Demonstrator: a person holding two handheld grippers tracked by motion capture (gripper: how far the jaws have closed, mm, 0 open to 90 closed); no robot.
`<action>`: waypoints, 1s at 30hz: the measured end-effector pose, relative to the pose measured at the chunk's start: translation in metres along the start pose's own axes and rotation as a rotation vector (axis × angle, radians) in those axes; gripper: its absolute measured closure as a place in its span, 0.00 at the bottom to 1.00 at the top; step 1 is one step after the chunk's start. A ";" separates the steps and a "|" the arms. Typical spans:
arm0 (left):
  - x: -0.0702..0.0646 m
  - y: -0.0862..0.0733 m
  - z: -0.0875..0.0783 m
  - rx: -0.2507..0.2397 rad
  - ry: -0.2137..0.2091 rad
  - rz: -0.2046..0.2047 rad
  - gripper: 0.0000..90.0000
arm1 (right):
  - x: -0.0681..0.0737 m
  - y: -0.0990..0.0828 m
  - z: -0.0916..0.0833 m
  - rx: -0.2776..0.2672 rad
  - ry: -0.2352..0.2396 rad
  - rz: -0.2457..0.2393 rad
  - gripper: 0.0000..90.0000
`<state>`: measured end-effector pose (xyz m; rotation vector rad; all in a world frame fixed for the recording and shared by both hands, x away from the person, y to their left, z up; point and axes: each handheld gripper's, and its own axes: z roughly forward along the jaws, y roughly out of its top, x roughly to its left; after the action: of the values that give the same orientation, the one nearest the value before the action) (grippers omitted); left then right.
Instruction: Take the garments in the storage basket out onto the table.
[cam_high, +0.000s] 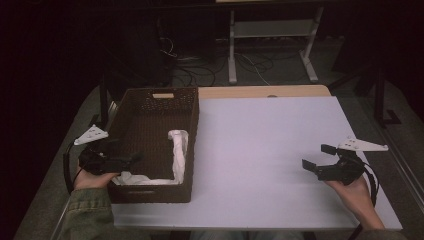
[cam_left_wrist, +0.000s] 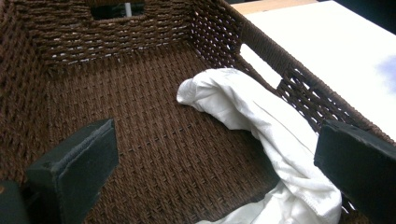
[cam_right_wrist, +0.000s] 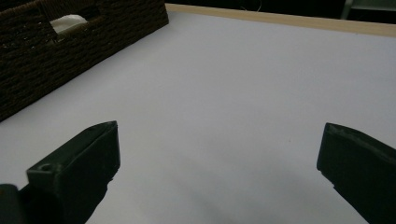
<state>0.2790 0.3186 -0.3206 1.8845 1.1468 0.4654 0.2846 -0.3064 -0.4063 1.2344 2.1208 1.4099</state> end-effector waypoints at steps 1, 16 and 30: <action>0.000 0.000 0.000 0.000 0.001 -0.001 0.00 | 0.000 0.000 0.000 0.000 0.000 0.002 0.00; -0.002 0.002 -0.003 -0.006 0.001 0.007 0.00 | 0.002 0.000 -0.002 0.004 -0.008 -0.015 0.00; -0.013 0.015 0.013 0.045 -0.040 0.048 0.00 | 0.001 -0.001 -0.004 0.000 -0.022 -0.016 0.00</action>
<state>0.2888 0.2980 -0.3140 1.9550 1.0961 0.4304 0.2811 -0.3079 -0.4050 1.2245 2.1117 1.3827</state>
